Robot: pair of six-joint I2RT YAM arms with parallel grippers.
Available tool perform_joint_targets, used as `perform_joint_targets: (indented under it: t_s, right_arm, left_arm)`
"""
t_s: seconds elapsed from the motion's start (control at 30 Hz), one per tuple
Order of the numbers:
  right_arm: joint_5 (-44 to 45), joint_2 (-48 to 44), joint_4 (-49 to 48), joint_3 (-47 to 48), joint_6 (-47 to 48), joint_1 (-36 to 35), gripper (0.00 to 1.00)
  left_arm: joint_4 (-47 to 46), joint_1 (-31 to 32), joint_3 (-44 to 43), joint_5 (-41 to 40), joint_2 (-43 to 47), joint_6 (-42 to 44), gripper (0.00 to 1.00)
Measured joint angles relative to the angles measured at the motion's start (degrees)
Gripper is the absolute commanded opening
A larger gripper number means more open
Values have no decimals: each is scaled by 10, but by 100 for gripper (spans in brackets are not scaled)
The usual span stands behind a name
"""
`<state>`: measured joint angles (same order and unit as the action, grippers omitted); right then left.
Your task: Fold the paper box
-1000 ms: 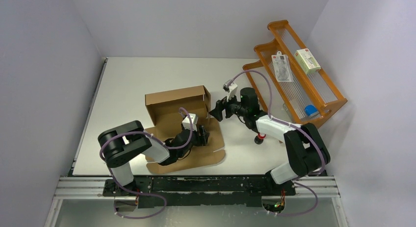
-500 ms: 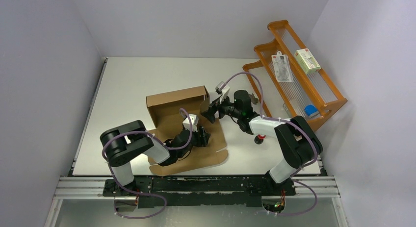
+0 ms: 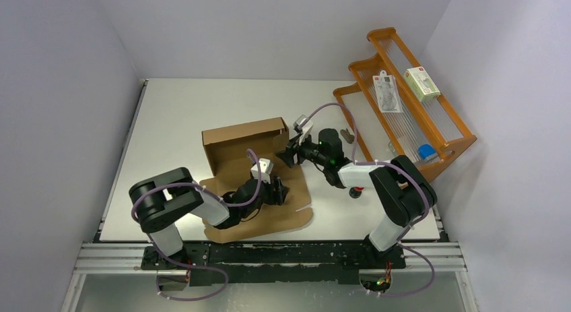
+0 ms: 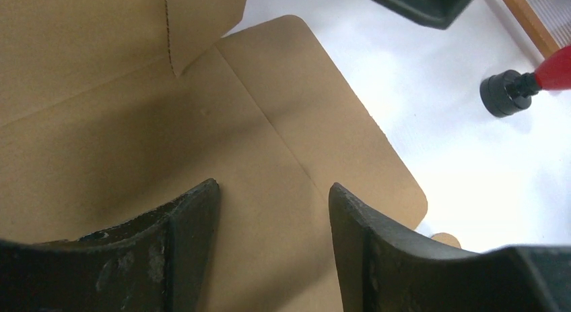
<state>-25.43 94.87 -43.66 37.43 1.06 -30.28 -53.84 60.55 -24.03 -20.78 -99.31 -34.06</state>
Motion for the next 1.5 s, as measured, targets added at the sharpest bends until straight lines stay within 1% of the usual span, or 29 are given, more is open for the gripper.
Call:
perform_joint_targets:
  t_s: [0.13,0.33,0.57,0.7,0.83,1.0,1.07,1.13,1.3,1.4,1.5]
  right_arm:
    - [4,8,-7,-5,1,-2,65]
    - [12,14,-15,-6,2,-4,64]
    - [17,16,-24,-7,3,-4,64]
    - [17,22,-27,-7,3,-4,64]
    - [21,23,-27,-11,6,-5,64]
    - [31,10,-15,-12,10,-4,66]
    - [34,0,-10,-12,11,-4,67]
    - [36,-12,-1,-12,12,-1,68]
    - [17,-55,24,-12,10,32,68]
    - [-3,-76,37,-7,6,64,69]
    - [-26,-84,52,8,0,94,69]
  left_arm:
    - [42,0,1,21,27,0,70]
    - [130,1,-4,66,85,-3,73]
    - [266,4,-25,88,218,-1,75]
    - [350,4,-69,90,281,11,75]
    - [462,4,-127,74,332,28,78]
    - [618,-10,-237,24,356,54,86]
    - [666,-38,-286,11,359,70,89]
    - [697,-89,-318,10,366,87,90]
    - [744,-273,-369,60,358,124,91]
    - [759,-335,-398,114,326,139,91]
    - [769,-365,-432,166,280,155,91]
